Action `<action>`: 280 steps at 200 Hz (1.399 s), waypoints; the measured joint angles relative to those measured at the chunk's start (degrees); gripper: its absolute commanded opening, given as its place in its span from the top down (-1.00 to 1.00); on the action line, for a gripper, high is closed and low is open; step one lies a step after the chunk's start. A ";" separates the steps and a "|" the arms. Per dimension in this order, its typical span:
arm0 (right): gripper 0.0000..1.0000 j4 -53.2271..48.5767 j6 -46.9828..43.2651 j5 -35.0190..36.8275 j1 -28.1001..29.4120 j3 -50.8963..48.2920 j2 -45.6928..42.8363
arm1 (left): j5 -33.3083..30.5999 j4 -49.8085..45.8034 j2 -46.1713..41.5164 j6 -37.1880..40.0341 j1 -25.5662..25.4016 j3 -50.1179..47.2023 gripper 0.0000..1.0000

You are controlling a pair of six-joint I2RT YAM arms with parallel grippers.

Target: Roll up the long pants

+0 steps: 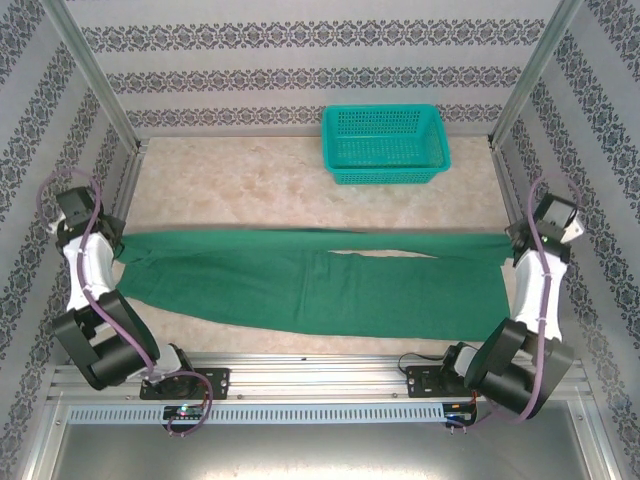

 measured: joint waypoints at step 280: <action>1.00 2.64 -10.82 -2.38 33.62 -4.04 -5.46 | 11.96 3.41 -13.25 5.57 -19.67 -4.24 1.00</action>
